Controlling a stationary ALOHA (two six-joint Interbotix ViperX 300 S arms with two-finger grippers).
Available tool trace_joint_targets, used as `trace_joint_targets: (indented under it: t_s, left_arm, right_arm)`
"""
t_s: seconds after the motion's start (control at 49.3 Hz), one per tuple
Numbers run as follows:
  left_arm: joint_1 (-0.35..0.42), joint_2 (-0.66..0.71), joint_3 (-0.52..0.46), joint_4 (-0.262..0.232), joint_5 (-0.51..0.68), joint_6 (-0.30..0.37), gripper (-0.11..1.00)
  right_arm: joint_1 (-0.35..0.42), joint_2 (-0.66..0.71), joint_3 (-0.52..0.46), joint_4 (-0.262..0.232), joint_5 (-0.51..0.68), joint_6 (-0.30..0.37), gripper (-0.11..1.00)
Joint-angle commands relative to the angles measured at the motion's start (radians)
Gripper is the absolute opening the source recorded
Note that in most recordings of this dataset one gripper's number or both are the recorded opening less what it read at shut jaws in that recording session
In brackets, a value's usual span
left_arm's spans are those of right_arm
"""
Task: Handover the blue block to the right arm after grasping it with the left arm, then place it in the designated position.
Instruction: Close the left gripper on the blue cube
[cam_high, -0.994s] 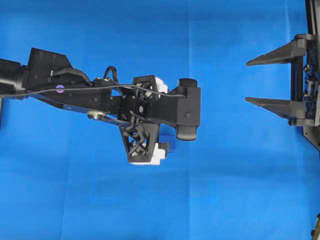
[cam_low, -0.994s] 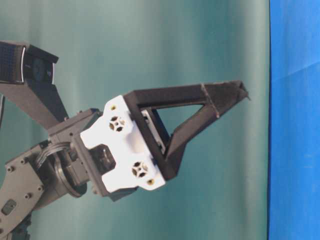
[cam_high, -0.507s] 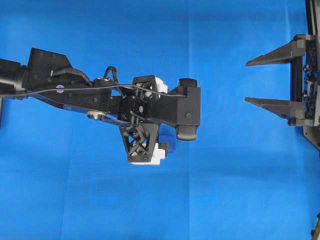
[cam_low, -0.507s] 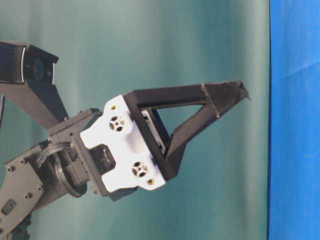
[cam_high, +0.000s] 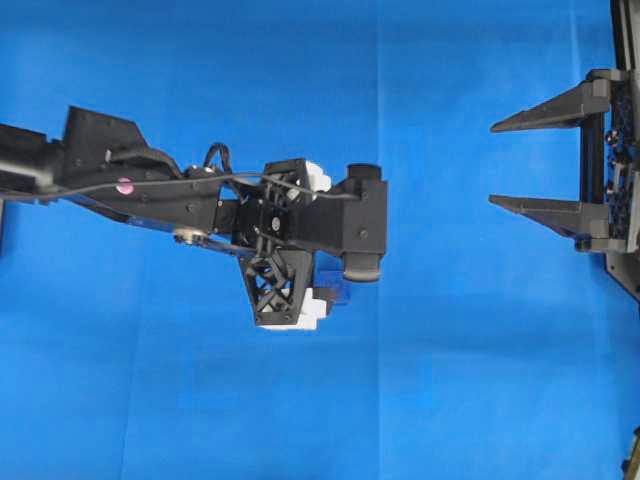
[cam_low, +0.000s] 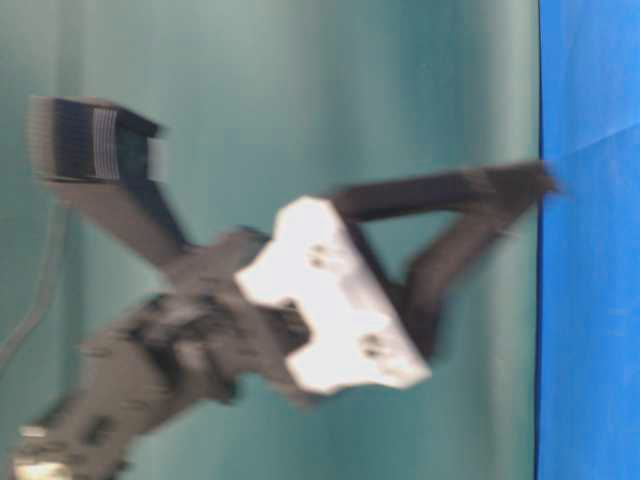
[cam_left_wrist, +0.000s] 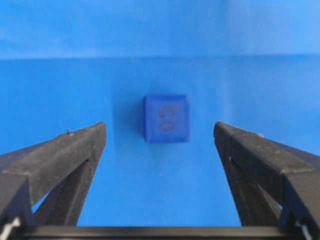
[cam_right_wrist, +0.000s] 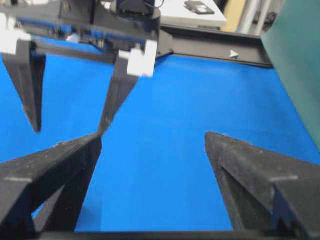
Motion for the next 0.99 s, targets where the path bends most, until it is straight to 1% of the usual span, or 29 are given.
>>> trace_joint_targets:
  t_s: [0.0,0.142,0.264,0.426,0.811,0.973]
  left_arm:
    - [0.002,-0.006,0.023,0.002,-0.069,-0.002,0.90]
    - [-0.002,0.009,0.067,0.000,-0.181,-0.009,0.91]
    - [-0.003,0.038,0.084,0.000,-0.233,-0.044,0.91]
    - [-0.003,0.084,0.080,0.000,-0.244,-0.061,0.91]
    - [-0.012,0.193,0.069,0.000,-0.284,-0.063,0.91]
    - [-0.012,0.215,0.069,0.000,-0.296,-0.063,0.91]
  right_arm:
    - [-0.002,0.014,-0.020,0.003,-0.005,0.000,0.97]
    - [-0.003,0.025,-0.018,0.003,-0.008,0.000,0.97]
    - [-0.003,0.029,-0.017,0.003,-0.009,0.002,0.96]
    - [-0.003,0.029,-0.017,0.003,-0.009,0.002,0.97]
    - [-0.003,0.035,-0.015,0.003,-0.008,0.002,0.96]
    - [-0.003,0.041,-0.015,0.003,-0.009,0.000,0.96]
